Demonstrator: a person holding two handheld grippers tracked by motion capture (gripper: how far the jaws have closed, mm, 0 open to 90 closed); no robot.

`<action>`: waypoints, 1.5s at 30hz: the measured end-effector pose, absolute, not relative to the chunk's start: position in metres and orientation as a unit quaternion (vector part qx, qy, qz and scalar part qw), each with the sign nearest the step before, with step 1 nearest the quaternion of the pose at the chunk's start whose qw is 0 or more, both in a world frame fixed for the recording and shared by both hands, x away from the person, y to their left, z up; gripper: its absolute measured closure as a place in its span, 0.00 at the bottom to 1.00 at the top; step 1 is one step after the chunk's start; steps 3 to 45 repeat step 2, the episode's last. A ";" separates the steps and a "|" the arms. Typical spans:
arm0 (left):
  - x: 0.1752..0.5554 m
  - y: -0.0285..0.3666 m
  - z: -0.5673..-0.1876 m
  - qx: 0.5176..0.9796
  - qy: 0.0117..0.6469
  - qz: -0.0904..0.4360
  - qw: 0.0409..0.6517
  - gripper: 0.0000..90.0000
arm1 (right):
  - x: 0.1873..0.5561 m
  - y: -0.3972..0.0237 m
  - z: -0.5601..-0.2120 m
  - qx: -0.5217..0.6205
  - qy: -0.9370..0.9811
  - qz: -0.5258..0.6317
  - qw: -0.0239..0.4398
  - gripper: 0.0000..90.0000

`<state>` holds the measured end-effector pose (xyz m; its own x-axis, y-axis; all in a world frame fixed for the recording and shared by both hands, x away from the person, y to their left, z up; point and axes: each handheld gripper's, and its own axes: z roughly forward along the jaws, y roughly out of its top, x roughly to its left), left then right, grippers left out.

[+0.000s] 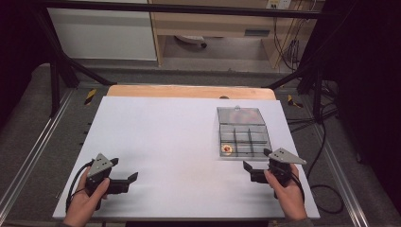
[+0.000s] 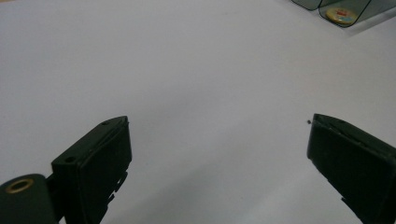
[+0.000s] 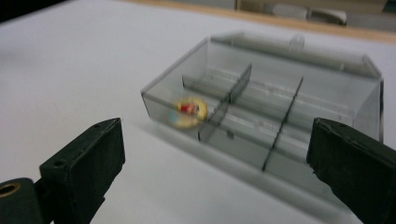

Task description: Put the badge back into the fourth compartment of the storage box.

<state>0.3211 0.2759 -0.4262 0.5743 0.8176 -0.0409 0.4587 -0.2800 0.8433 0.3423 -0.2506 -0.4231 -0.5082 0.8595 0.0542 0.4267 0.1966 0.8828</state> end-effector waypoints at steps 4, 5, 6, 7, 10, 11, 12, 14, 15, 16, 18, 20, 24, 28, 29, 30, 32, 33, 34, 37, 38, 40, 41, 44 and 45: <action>0.321 0.276 -0.426 0.773 0.412 0.207 0.435 0.07 | 0.340 -0.252 -0.431 0.443 0.750 0.435 0.227 0.05; 0.321 0.276 -0.426 0.773 0.412 0.207 0.435 0.07 | 0.340 -0.252 -0.431 0.443 0.750 0.435 0.227 0.05; 0.321 0.276 -0.426 0.773 0.412 0.207 0.435 0.07 | 0.340 -0.252 -0.431 0.443 0.750 0.435 0.227 0.05; 0.321 0.276 -0.426 0.773 0.412 0.207 0.435 0.07 | 0.340 -0.252 -0.431 0.443 0.750 0.435 0.227 0.05; 0.321 0.276 -0.426 0.773 0.412 0.207 0.435 0.07 | 0.340 -0.252 -0.431 0.443 0.750 0.435 0.227 0.05; 0.321 0.276 -0.426 0.773 0.412 0.207 0.435 0.07 | 0.340 -0.252 -0.431 0.443 0.750 0.435 0.227 0.05; 0.321 0.276 -0.426 0.773 0.412 0.207 0.435 0.07 | 0.340 -0.252 -0.431 0.443 0.750 0.435 0.227 0.05; 0.321 0.276 -0.426 0.773 0.412 0.207 0.435 0.07 | 0.340 -0.252 -0.431 0.443 0.750 0.435 0.227 0.05; 0.321 0.276 -0.426 0.773 0.412 0.207 0.435 0.07 | 0.340 -0.252 -0.431 0.443 0.750 0.435 0.227 0.05; 0.321 0.276 -0.426 0.773 0.412 0.207 0.435 0.07 | 0.340 -0.252 -0.431 0.443 0.750 0.435 0.227 0.05; 0.321 0.276 -0.426 0.773 0.412 0.207 0.435 0.07 | 0.340 -0.252 -0.431 0.443 0.750 0.435 0.227 0.05; 0.321 0.276 -0.426 0.773 0.412 0.207 0.435 0.07 | 0.340 -0.252 -0.431 0.443 0.750 0.435 0.227 0.05; 0.321 0.276 -0.426 0.773 0.412 0.207 0.435 0.07 | 0.340 -0.252 -0.431 0.443 0.750 0.435 0.227 0.05; 0.321 0.276 -0.426 0.773 0.412 0.207 0.435 0.07 | 0.340 -0.252 -0.431 0.443 0.750 0.435 0.227 0.05; 0.321 0.276 -0.426 0.773 0.412 0.207 0.435 0.07 | 0.340 -0.252 -0.431 0.443 0.750 0.435 0.227 0.05; 0.321 0.276 -0.426 0.773 0.412 0.207 0.435 0.07 | 0.340 -0.252 -0.431 0.443 0.750 0.435 0.227 0.05; 0.321 0.276 -0.426 0.773 0.412 0.207 0.435 0.07 | 0.340 -0.252 -0.431 0.443 0.750 0.435 0.227 0.05; 0.321 0.276 -0.426 0.773 0.412 0.207 0.435 0.07 | 0.340 -0.252 -0.431 0.443 0.750 0.435 0.227 0.05; 0.321 0.276 -0.426 0.773 0.412 0.207 0.435 0.07 | 0.340 -0.252 -0.431 0.443 0.750 0.435 0.227 0.05; 0.321 0.276 -0.426 0.773 0.412 0.207 0.435 0.07 | 0.340 -0.252 -0.431 0.443 0.750 0.435 0.227 0.05; 0.321 0.276 -0.426 0.773 0.412 0.207 0.435 0.07 | 0.340 -0.252 -0.431 0.443 0.750 0.435 0.227 0.05; 0.321 0.276 -0.426 0.773 0.412 0.207 0.435 0.07 | 0.340 -0.252 -0.431 0.443 0.750 0.435 0.227 0.05; 0.321 0.276 -0.426 0.773 0.412 0.207 0.435 0.07 | 0.340 -0.252 -0.431 0.443 0.750 0.435 0.227 0.05; 0.321 0.276 -0.426 0.773 0.412 0.207 0.435 0.07 | 0.340 -0.252 -0.431 0.443 0.750 0.435 0.227 0.05; 0.321 0.276 -0.426 0.773 0.412 0.207 0.435 0.07 | 0.340 -0.252 -0.431 0.443 0.750 0.435 0.227 0.05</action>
